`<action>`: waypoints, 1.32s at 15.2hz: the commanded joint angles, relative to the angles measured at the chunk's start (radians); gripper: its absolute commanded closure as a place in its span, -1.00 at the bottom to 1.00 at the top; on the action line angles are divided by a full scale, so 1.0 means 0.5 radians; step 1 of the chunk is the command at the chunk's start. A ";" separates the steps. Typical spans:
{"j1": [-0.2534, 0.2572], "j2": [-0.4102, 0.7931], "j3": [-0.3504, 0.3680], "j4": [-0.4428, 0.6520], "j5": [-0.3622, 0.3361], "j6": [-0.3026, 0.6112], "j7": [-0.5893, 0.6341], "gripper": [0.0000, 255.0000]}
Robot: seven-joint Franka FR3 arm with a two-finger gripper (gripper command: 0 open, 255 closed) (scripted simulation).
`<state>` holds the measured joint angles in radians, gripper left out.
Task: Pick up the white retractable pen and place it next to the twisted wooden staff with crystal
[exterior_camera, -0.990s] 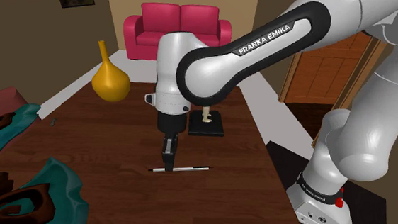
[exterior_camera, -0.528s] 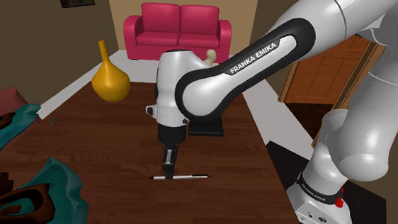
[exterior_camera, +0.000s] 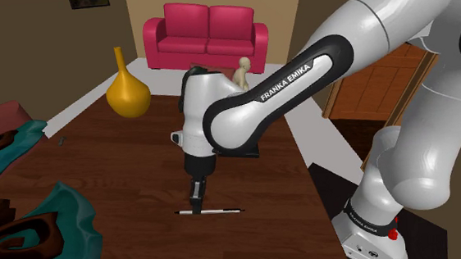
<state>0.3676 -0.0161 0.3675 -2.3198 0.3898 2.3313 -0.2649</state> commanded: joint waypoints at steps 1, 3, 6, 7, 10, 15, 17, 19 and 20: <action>0.000 0.001 0.000 -0.001 0.000 0.003 -0.001 1.00; 0.000 0.001 0.000 -0.001 0.000 0.003 -0.001 1.00; 0.000 0.001 0.000 -0.001 0.000 0.002 -0.001 -1.00; 0.000 0.001 0.000 -0.001 0.000 0.002 -0.001 -1.00; 0.000 0.001 0.000 -0.001 0.000 0.003 -0.001 -1.00; -0.039 -0.161 -0.046 0.092 -0.010 -0.262 -0.004 -1.00; -0.038 -0.161 -0.046 0.092 -0.010 -0.262 -0.004 -1.00; -0.038 -0.161 -0.046 0.092 -0.010 -0.262 -0.004 -1.00; -0.038 -0.161 -0.046 0.092 -0.010 -0.262 -0.004 -1.00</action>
<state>0.3485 -0.0963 0.3446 -2.2742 0.3848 2.2011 -0.2669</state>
